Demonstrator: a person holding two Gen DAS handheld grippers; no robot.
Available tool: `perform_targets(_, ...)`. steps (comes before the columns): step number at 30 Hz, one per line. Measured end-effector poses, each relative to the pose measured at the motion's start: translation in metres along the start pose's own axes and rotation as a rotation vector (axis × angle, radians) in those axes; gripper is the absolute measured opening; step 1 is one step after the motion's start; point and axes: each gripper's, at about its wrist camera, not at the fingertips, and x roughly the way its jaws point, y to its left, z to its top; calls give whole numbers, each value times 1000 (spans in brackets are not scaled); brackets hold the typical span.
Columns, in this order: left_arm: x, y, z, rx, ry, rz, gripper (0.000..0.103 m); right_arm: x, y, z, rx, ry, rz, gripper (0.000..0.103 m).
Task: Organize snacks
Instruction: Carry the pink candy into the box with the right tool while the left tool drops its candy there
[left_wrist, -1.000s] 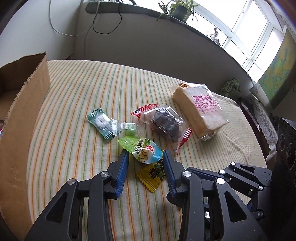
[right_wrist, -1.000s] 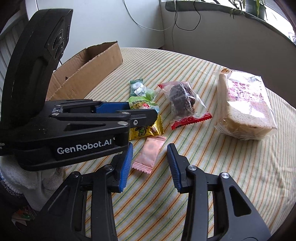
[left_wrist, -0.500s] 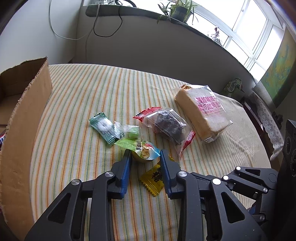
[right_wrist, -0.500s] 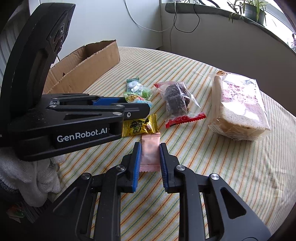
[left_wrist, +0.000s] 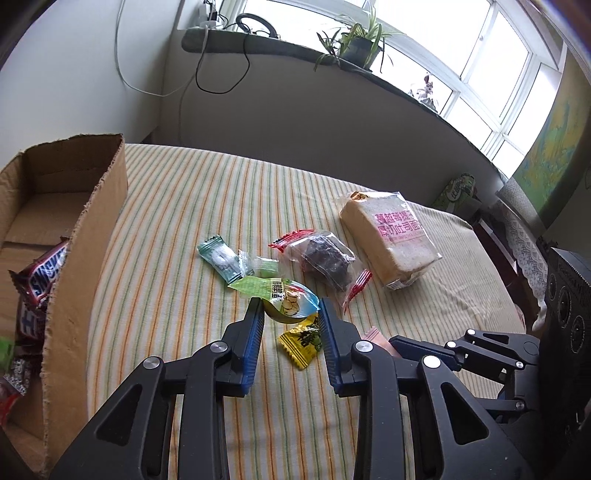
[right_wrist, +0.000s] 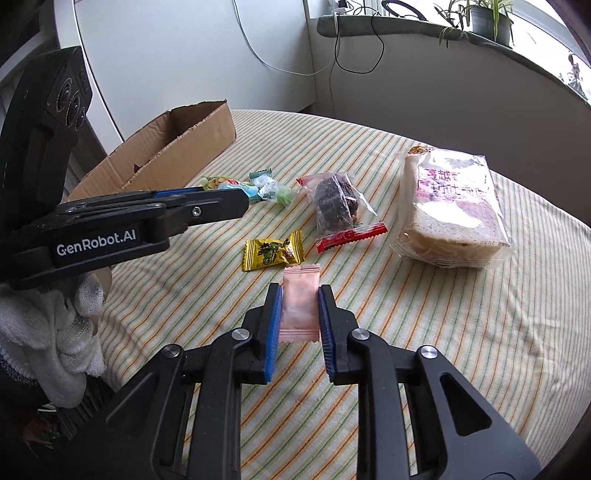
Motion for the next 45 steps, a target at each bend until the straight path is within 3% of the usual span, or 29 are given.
perform_targets(7, -39, 11, 7, -14, -75, 13, 28, -16, 14, 10, -19, -29, 12, 20)
perform_targets(18, -87, 60, 12, -67, -163, 113, 28, -16, 41, 52, -69, -65, 35, 20)
perform_targets(32, -114, 125, 1, -150, -195, 220, 28, 4, 86, 106, -146, -80, 68, 20)
perform_targets(45, -123, 140, -10, -132, -203, 283, 29, 38, 129, 145, -150, -51, 154, 20)
